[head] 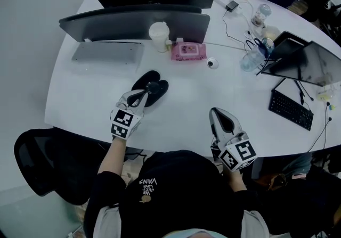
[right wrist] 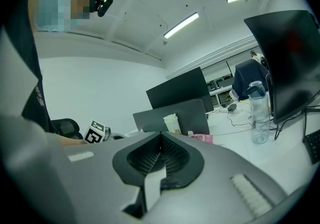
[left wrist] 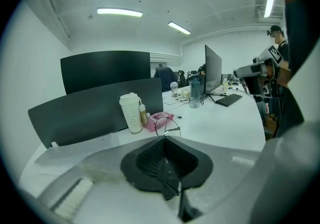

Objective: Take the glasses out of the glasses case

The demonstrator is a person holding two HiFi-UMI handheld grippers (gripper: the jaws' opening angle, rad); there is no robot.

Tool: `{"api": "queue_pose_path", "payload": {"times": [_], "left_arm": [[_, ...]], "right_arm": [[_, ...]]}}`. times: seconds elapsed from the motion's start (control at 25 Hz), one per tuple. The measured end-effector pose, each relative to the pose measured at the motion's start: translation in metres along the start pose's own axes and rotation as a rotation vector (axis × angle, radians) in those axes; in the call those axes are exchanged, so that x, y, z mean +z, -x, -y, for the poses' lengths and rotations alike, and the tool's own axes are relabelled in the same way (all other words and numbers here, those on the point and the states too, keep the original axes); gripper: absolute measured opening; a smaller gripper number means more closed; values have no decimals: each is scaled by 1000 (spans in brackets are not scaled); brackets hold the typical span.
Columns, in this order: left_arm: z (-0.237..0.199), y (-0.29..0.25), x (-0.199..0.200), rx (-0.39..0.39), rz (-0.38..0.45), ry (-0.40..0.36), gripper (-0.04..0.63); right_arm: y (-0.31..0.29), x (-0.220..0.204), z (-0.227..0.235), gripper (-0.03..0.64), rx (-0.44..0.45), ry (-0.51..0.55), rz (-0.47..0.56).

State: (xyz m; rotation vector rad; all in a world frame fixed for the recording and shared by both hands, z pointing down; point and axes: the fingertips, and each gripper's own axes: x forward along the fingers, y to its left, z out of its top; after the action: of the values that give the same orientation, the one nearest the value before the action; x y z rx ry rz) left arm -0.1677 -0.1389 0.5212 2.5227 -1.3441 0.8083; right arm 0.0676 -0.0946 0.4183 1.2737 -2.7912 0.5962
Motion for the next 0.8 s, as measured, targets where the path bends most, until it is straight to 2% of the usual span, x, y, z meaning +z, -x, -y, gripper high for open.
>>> {"api": "queue_pose_path", "payload": {"times": [0.24,0.52,0.8], "left_arm": [[6,22,14,56,68,46,9],[16,45,14,121,94,77,9],[31,67,15,170,144,142,8]], "right_arm": [[5,3,-4,0,41,17,-8],[12,5,-9,0,91,34,-14],[21,2,-14,0,128,50,-25]]}}
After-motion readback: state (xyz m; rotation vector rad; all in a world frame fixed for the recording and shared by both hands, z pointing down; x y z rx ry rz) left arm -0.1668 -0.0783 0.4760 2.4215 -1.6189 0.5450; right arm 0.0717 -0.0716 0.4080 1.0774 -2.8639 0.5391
